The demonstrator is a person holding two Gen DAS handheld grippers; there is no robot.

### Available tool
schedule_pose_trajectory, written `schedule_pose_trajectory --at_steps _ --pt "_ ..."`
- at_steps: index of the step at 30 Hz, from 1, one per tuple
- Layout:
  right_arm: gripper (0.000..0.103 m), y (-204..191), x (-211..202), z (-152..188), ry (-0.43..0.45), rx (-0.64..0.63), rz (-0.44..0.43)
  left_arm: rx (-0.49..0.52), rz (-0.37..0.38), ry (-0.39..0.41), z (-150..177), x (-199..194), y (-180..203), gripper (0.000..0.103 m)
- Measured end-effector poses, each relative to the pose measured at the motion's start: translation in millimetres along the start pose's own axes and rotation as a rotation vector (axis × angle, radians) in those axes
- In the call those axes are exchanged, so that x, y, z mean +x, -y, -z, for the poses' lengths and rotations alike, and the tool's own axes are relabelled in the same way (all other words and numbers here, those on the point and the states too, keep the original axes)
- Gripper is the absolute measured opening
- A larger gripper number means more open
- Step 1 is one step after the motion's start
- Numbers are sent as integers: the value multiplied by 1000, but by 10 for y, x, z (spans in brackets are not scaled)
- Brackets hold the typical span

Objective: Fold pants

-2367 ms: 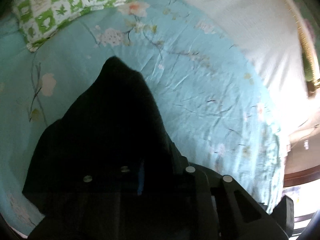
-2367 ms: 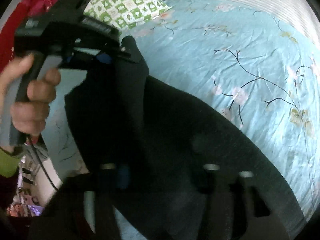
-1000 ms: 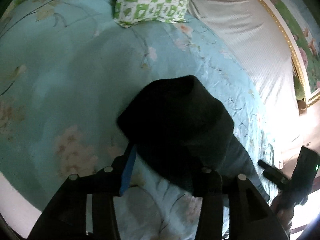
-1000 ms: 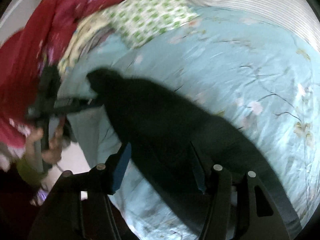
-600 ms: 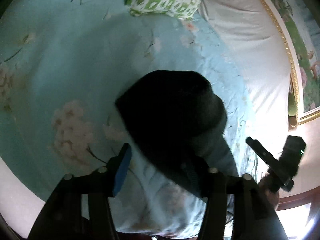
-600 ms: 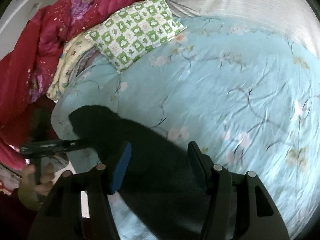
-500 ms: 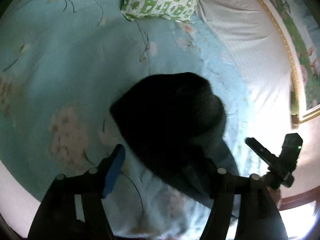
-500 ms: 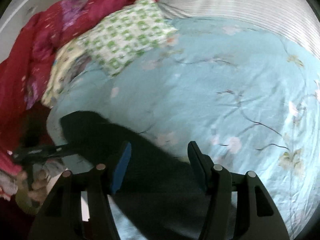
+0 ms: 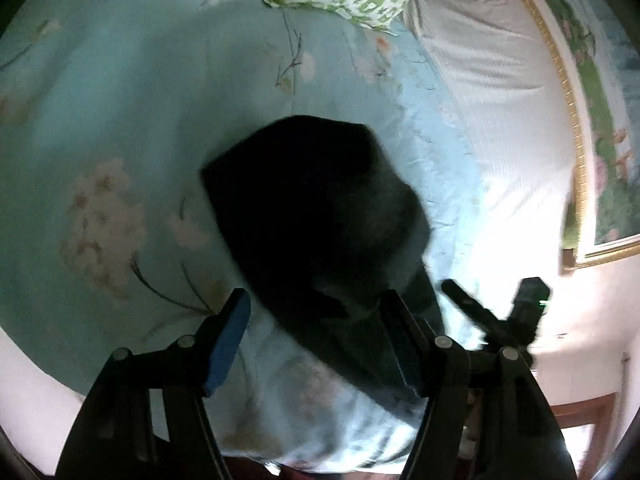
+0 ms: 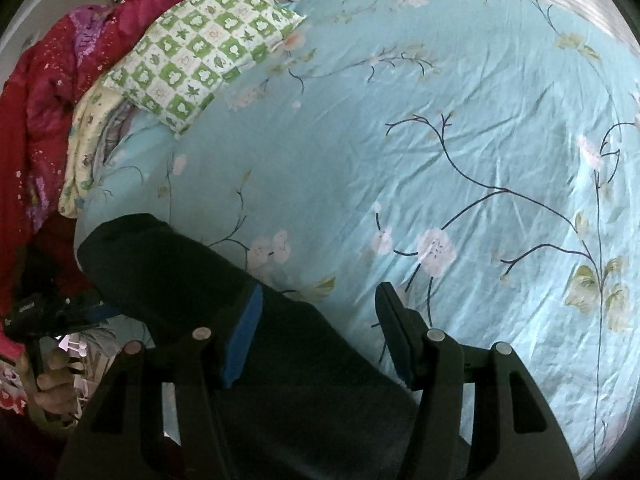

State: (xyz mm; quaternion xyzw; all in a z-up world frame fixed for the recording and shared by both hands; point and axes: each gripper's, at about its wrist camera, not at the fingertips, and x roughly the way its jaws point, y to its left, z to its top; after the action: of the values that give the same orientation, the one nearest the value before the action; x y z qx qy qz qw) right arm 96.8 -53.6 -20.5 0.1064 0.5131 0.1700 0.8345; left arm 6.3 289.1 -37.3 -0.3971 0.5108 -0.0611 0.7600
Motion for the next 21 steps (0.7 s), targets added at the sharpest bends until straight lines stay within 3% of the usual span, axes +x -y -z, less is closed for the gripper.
schedule_pose_trajectory --at_steps 1,5,11,14,21 --pt "60 -8 -5 0 3 -5 -2 4 -39 4 -18 42 -25 68" --pt "60 5 -8 -2 -1 -21 9 -51 -29 11 -104 133 -190 67" --pt "60 -11 64 -35 -37 -68 40 13 -47 21 -138 147 -264 66" --pt "60 14 68 33 -61 -105 69 32 -52 18 -127 159 -254 64" --pt "59 -34 133 311 -135 -154 35 25 -73 27 -171 223 -190 63"
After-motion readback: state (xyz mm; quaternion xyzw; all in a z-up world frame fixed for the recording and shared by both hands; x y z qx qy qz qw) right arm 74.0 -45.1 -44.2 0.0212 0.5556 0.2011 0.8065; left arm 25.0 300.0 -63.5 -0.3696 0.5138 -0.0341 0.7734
